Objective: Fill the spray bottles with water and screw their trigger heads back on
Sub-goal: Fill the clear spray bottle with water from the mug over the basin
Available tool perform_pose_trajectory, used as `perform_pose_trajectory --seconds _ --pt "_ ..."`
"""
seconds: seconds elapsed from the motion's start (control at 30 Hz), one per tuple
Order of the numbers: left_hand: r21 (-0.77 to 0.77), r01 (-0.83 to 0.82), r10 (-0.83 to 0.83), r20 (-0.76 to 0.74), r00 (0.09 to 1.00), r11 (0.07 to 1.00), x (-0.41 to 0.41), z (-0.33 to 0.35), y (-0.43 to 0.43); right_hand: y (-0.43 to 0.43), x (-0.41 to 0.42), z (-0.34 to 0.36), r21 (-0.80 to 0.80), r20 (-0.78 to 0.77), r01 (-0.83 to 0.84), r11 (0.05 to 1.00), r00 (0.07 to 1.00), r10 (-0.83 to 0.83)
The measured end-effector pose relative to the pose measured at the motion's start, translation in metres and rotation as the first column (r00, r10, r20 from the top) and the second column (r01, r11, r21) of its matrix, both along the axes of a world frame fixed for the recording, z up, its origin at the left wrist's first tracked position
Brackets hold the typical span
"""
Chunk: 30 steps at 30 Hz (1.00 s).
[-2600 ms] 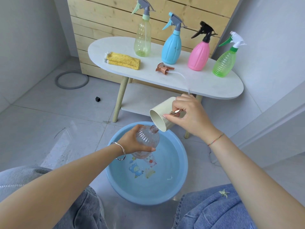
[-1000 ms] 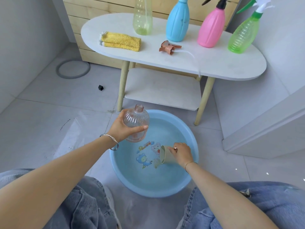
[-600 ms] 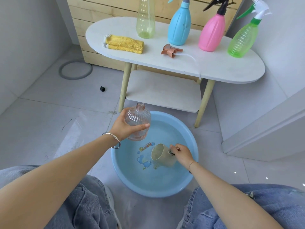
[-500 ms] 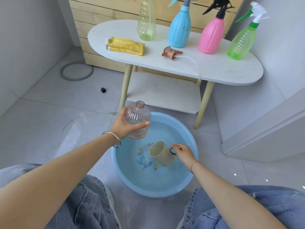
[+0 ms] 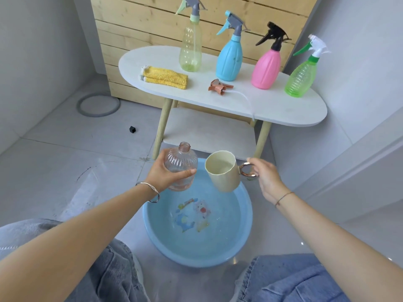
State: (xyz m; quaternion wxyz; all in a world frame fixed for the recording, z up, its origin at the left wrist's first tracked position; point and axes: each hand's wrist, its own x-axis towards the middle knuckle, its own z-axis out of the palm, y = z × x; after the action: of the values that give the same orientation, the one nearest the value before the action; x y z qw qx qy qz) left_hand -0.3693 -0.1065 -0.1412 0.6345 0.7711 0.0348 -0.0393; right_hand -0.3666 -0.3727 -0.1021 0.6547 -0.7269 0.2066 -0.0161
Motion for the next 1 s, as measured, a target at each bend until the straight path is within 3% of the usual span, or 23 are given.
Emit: perform_pose_trajectory --seconds 0.2,0.4,1.0 --pt "0.053 0.079 -0.08 0.012 0.997 0.995 -0.004 0.001 -0.006 -0.007 0.005 0.058 0.077 0.101 -0.05 0.996 0.994 0.042" --pt "0.071 0.136 -0.137 0.013 0.99 0.988 -0.006 0.0 -0.009 -0.01 -0.003 0.071 0.091 0.122 -0.108 0.99 0.988 0.097" --pt "0.166 0.25 -0.257 0.016 0.966 0.954 -0.011 -0.002 -0.023 0.006 -0.004 0.082 -0.285 0.319 -0.012 0.959 0.942 0.107"
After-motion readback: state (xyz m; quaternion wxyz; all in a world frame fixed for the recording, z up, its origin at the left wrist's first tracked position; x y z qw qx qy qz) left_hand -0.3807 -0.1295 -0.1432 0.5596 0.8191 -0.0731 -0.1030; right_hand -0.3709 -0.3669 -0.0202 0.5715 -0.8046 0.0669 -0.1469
